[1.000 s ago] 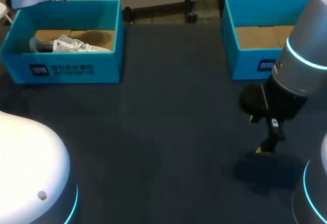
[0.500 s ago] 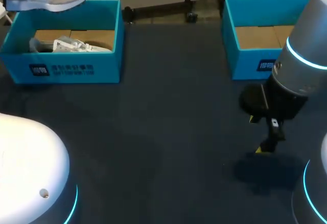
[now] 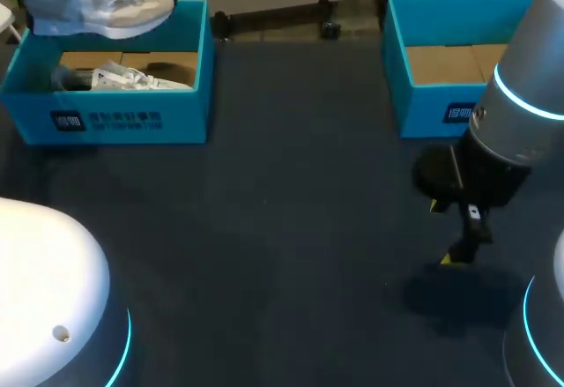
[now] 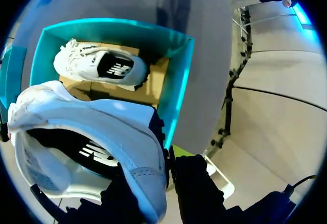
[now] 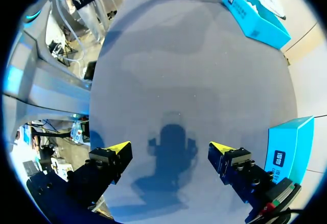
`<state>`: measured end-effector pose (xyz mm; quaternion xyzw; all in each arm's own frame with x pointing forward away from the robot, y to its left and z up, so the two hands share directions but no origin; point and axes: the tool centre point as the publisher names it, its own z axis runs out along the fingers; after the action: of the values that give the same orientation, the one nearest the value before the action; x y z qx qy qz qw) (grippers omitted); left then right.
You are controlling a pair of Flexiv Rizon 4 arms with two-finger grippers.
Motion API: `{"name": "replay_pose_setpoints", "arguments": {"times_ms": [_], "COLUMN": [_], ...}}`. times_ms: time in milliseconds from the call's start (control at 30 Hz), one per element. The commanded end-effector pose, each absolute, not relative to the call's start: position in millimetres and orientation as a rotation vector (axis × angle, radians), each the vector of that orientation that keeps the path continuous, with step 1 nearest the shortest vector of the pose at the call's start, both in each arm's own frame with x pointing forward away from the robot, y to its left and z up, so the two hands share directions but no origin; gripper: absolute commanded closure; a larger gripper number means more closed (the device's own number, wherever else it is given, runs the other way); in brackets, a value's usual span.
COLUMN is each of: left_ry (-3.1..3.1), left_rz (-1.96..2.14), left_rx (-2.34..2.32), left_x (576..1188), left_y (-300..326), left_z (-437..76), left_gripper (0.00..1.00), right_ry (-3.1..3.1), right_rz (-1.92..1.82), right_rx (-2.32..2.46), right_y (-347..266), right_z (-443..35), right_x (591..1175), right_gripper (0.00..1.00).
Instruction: Take the shoe out of the shoebox, open the shoe tongue, remove and reinsert the insole, then place the shoe into the shoebox
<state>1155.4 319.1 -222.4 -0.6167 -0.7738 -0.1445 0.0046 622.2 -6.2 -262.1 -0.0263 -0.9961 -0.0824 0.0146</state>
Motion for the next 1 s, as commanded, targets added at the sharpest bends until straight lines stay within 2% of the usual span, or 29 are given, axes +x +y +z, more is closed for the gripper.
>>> {"name": "replay_pose_setpoints", "arguments": {"times_ms": [33, 400, 1000], "left_ry": [-2.426, -2.453, -2.379], "left_rz": [-0.457, -0.486, -0.498], "left_rx": [-1.938, -1.906, -1.918], "left_x": [1162.9, 1186.2, 1186.9], "left_y": [319.3, 314.9, 309.2], "left_z": [-226.8, -246.9, -262.3], "left_gripper": [1.0, 1.0, 1.0], "right_ry": [-3.101, -3.101, -3.101], "right_rz": [-0.257, -0.257, -0.257], "right_rx": [-0.082, -0.082, -0.082], "right_y": [-6.1, -6.1, -6.1], "right_z": [-263.7, -263.7, -263.7], "right_x": [622.0, 622.0, 622.0], "right_gripper": [0.0, 0.0, 0.0]}}
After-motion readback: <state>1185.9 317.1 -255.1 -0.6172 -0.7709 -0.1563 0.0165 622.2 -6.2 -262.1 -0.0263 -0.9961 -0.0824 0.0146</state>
